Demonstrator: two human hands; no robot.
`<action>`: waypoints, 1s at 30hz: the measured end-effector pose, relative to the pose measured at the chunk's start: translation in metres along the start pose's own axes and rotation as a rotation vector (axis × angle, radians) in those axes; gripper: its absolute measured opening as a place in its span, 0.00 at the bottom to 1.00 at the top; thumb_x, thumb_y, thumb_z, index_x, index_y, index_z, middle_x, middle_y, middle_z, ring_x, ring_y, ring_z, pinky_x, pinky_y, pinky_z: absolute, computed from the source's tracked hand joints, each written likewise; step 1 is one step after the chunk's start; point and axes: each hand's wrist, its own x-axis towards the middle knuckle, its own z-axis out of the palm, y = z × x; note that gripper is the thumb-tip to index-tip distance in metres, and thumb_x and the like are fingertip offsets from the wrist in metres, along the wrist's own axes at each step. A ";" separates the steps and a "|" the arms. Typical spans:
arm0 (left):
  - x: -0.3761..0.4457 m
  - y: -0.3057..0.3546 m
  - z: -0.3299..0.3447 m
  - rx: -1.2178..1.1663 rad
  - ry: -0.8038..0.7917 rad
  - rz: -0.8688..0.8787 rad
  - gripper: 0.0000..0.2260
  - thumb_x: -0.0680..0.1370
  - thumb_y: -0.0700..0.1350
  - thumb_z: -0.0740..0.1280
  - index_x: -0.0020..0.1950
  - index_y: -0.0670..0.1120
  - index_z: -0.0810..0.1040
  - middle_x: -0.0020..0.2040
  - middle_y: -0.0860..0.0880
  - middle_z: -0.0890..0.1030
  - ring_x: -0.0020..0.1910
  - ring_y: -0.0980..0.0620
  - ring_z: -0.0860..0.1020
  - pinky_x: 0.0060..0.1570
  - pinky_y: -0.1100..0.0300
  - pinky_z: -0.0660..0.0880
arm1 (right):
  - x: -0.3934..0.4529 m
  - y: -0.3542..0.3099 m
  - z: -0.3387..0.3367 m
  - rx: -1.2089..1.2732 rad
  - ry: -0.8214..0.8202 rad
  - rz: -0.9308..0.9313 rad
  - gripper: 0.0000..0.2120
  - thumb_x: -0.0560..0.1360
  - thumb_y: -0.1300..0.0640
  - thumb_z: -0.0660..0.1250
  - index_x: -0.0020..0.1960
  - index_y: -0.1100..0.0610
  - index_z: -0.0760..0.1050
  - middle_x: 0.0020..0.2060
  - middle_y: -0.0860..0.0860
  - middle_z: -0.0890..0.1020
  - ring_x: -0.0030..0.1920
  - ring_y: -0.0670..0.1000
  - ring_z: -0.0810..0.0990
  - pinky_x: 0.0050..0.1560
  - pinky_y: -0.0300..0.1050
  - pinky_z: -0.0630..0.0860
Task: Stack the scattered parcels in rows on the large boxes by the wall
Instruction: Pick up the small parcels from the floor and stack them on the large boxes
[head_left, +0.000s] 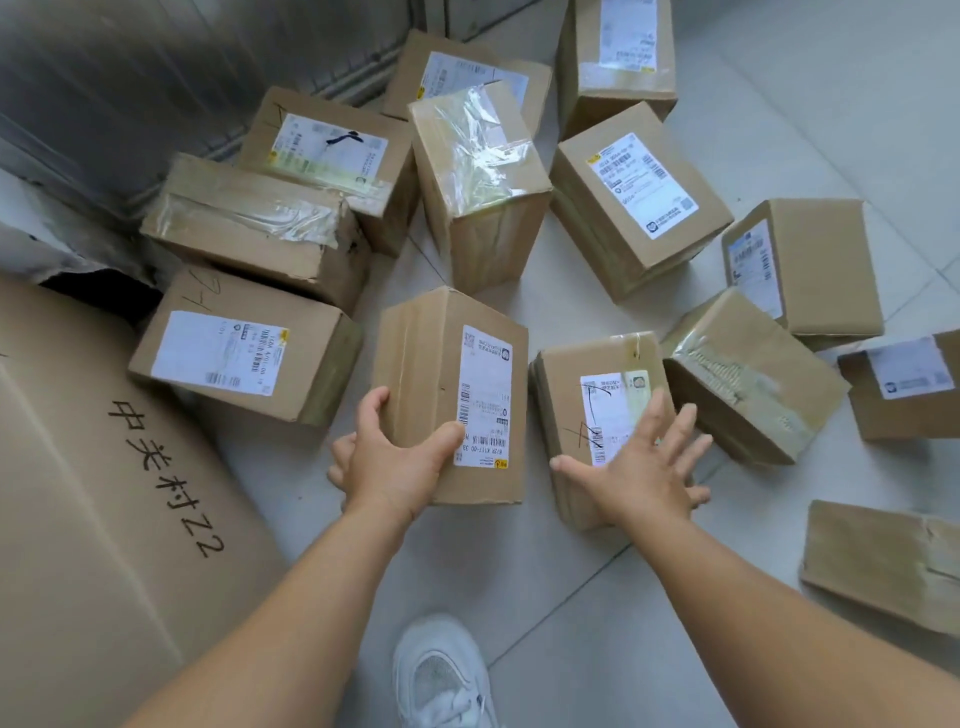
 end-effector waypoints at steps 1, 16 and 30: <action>0.001 -0.002 0.000 -0.014 0.001 -0.012 0.37 0.66 0.56 0.73 0.71 0.63 0.59 0.66 0.49 0.62 0.67 0.46 0.59 0.55 0.59 0.60 | 0.002 -0.001 0.000 0.014 -0.035 0.040 0.68 0.57 0.29 0.72 0.74 0.47 0.25 0.75 0.52 0.30 0.75 0.62 0.34 0.66 0.72 0.53; -0.043 0.013 0.017 -0.065 0.034 -0.020 0.40 0.65 0.57 0.75 0.71 0.65 0.58 0.63 0.51 0.62 0.65 0.45 0.67 0.60 0.48 0.73 | -0.027 0.006 -0.043 -0.070 0.023 0.013 0.64 0.56 0.29 0.68 0.74 0.49 0.30 0.71 0.62 0.48 0.65 0.63 0.58 0.61 0.65 0.63; -0.211 0.081 -0.142 -0.435 0.218 0.096 0.39 0.68 0.54 0.75 0.74 0.60 0.59 0.69 0.51 0.67 0.58 0.53 0.70 0.53 0.58 0.67 | -0.209 -0.048 -0.202 0.011 0.030 -0.240 0.63 0.58 0.29 0.70 0.75 0.47 0.31 0.75 0.63 0.47 0.72 0.66 0.54 0.64 0.68 0.59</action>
